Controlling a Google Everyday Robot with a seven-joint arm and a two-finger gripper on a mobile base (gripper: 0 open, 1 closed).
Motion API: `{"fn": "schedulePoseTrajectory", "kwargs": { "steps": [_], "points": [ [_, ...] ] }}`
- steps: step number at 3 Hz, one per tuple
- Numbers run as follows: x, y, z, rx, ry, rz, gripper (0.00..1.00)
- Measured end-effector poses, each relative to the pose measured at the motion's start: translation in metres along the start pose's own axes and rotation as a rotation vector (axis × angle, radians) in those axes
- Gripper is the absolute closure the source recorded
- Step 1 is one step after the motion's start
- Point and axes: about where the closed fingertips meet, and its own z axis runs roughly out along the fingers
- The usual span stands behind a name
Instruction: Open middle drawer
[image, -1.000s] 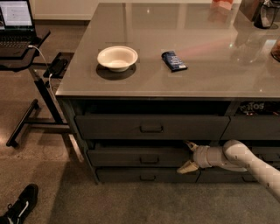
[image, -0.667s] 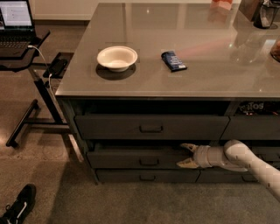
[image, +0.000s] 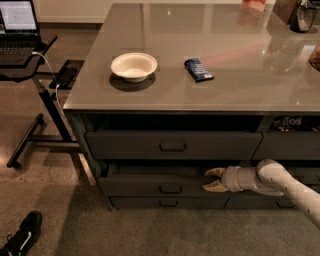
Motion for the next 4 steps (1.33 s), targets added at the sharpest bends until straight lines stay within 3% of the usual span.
{"fn": "schedulePoseTrajectory", "kwargs": {
  "steps": [1,4],
  "points": [
    [-0.002,0.01,0.001,-0.01,-0.021,0.006,1.0],
    [0.0,0.023,-0.01,-0.001,-0.035,0.021,1.0]
  ]
}}
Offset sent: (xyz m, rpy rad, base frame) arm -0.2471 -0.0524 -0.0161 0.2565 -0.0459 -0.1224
